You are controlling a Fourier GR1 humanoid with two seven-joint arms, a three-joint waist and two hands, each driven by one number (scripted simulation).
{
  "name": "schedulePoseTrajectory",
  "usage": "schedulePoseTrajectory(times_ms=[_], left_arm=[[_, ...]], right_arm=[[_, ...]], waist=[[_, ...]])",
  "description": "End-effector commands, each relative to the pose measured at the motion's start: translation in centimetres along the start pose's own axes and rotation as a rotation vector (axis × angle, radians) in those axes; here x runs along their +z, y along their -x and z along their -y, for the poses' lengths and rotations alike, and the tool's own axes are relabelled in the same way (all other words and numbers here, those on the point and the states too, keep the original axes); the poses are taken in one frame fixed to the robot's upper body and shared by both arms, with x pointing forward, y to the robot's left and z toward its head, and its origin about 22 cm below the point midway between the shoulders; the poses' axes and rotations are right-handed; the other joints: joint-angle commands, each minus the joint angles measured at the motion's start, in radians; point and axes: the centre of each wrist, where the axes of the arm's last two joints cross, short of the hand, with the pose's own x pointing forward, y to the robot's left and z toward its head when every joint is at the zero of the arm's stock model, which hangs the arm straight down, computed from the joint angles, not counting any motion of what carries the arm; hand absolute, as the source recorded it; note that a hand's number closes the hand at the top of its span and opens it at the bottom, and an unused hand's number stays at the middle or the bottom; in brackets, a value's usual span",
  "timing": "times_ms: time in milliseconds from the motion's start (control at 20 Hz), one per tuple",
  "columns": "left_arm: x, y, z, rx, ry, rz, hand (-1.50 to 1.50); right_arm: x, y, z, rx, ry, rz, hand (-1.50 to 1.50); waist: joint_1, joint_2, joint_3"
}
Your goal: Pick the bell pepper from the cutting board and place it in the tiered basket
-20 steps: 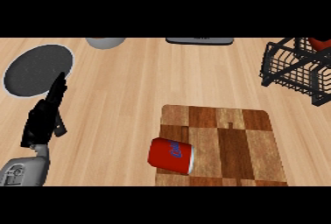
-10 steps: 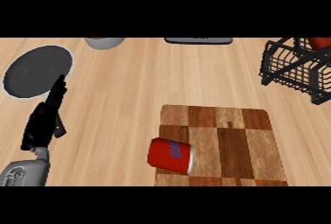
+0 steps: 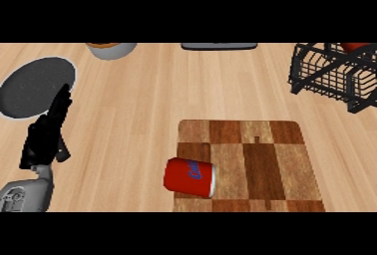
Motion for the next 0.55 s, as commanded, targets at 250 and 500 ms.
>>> schedulePoseTrajectory(times_ms=[250,500], left_arm=[[2.2,1.6,-0.9,-0.012,-0.035,-0.026,0.0],[0.4,-0.3,-1.0,-0.009,-0.03,0.005,0.0]], right_arm=[[0.0,7.7,9.2,-0.073,-0.055,-0.055,-1.5],[2.4,12.0,13.1,-0.168,-0.038,-0.037,-1.5]], waist=[[-0.023,-0.008,0.001],[-0.031,-0.005,0.002]])
